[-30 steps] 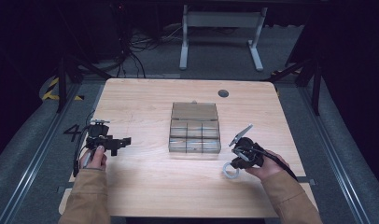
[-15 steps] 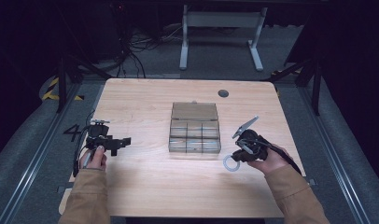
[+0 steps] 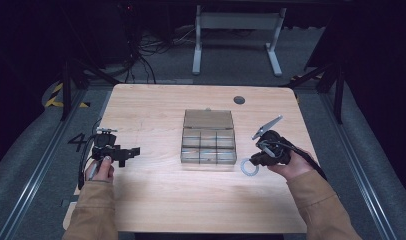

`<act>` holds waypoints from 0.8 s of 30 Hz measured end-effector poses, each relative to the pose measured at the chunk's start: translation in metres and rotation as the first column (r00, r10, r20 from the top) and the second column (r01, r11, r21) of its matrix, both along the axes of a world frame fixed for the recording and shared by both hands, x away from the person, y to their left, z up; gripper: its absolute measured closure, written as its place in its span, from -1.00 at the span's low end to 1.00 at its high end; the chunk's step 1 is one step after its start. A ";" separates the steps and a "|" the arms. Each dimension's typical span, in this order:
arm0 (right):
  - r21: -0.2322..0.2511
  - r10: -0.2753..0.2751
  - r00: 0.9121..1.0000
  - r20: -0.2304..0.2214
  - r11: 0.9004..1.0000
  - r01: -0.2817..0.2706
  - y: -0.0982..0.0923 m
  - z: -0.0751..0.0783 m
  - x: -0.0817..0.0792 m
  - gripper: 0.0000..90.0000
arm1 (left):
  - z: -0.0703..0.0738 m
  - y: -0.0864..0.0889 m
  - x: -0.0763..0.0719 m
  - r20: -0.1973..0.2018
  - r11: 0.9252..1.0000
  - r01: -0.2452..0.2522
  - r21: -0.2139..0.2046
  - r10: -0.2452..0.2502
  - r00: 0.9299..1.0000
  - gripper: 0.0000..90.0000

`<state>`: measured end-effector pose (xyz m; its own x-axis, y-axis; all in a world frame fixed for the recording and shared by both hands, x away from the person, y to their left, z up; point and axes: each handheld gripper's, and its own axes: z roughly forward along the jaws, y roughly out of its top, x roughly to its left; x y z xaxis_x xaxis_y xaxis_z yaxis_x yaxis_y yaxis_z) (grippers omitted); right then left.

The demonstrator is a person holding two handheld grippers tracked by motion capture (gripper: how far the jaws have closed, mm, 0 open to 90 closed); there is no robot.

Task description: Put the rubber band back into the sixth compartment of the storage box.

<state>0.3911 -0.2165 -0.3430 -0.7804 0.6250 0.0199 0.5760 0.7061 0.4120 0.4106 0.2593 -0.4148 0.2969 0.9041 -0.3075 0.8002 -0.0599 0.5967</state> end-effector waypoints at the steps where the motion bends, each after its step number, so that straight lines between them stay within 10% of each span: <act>1: 0.002 0.000 1.000 0.001 1.000 0.000 0.001 0.002 0.000 0.83 | 0.000 0.000 0.000 -0.001 1.000 0.001 0.001 -0.001 1.000 -0.65; 24: 0.030 0.040 0.999 0.020 0.999 -0.040 0.026 0.017 0.026 0.83 | 0.000 0.003 -0.003 0.001 1.000 -0.004 0.000 0.004 1.000 -0.65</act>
<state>0.4167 -0.1908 -0.3258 -0.8053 0.5925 0.0227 0.5391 0.7156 0.4441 0.4077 0.2625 -0.4153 0.2935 0.9053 -0.3070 0.7997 -0.0565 0.5978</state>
